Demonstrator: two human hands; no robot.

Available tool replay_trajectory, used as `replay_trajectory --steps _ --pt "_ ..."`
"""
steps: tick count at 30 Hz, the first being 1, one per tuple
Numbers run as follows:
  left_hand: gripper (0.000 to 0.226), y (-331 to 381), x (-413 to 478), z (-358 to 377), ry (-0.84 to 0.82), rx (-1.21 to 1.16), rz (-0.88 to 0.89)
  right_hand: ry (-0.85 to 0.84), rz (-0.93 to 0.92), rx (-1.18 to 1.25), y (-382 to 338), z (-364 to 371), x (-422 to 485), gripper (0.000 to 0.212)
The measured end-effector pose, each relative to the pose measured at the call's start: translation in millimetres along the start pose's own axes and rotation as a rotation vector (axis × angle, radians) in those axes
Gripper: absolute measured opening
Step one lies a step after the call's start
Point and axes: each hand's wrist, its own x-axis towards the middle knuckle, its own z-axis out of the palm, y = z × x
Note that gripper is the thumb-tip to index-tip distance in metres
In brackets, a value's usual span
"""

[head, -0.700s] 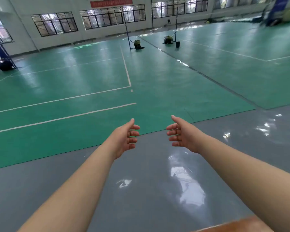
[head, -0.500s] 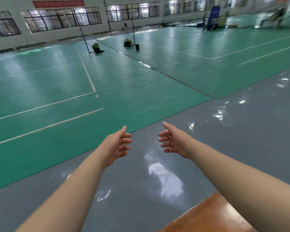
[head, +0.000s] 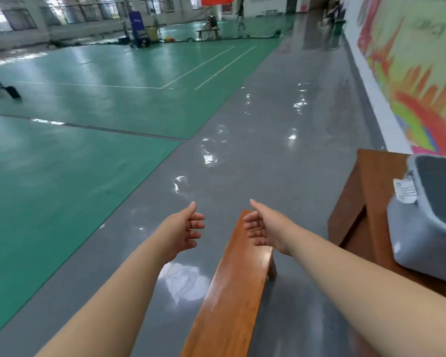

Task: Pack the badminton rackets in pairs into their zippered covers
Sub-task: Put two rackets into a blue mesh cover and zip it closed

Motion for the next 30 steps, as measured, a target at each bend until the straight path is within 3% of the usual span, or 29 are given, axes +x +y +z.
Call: replay_trajectory --steps 6,17,24,30 --pt "0.046 0.7 34.5 147.8 -0.228 0.145 -0.033 0.216 -0.026 0.127 46.1 -138.6 -43.9 0.044" --pt "0.045 -66.6 37.7 420.1 -0.57 0.508 -0.148 0.588 0.015 0.446 169.9 -352.6 -159.5 0.029" --pt "0.045 -91.7 -3.5 541.6 -0.777 0.786 -0.076 0.813 0.03 0.593 247.8 -440.4 -235.8 0.03" --pt "0.049 -123.7 -34.3 613.3 -0.929 0.949 -0.079 0.974 0.051 0.765 314.6 -461.6 -306.7 0.021"
